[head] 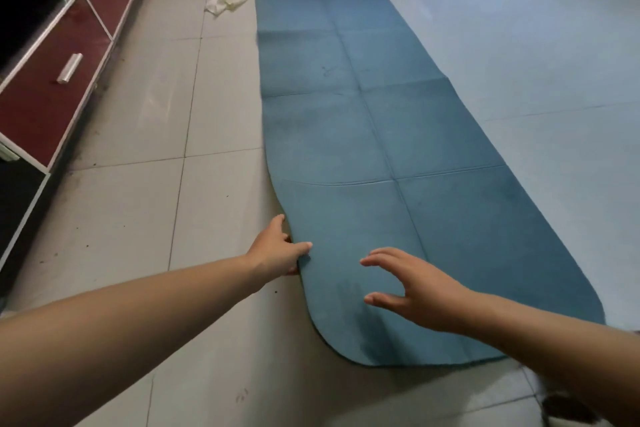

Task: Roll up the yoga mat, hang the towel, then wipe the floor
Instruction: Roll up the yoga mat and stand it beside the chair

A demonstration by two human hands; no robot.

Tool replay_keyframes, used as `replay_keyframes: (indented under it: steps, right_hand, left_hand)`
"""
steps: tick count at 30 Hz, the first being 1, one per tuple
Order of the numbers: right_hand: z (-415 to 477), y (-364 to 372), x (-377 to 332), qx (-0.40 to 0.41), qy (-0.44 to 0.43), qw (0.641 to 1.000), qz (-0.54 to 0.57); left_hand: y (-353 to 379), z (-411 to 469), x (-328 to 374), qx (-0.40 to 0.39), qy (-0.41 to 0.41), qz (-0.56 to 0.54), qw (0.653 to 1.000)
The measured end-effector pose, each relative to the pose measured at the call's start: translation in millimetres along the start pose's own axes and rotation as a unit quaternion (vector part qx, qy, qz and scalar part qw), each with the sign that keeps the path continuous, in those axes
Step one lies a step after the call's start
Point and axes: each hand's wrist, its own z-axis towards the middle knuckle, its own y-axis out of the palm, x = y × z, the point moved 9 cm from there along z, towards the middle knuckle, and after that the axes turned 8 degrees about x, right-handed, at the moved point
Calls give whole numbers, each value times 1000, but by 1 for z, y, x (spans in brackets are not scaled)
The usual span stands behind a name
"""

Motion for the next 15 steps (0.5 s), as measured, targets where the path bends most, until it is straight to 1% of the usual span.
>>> replay_keyframes:
  steps: [2, 4, 7, 9, 10, 12, 15]
  right_hand:
    - [5, -5, 6, 16, 11, 1000, -2]
    - [11, -10, 14, 38, 25, 999, -1]
    - [16, -16, 31, 50, 45, 998, -3]
    - [18, -20, 43, 57, 61, 996, -10]
    - [18, -21, 48, 58, 70, 996, -13]
    - [18, -23, 56, 60, 79, 995, -17]
    - [21, -25, 62, 67, 82, 994, -17]
  left_hand:
    - [1, -12, 2, -45, 28, 51, 997]
    - [-3, -24, 0, -77, 68, 147, 984]
    - [2, -44, -12, -171, 120, 270, 940]
    - [5, -53, -19, -214, 139, 334, 907]
    - [6, -54, -20, -216, 150, 362, 895]
    - [8, -50, -18, -187, 183, 402, 878]
    - [10, -44, -6, -103, 243, 401, 877]
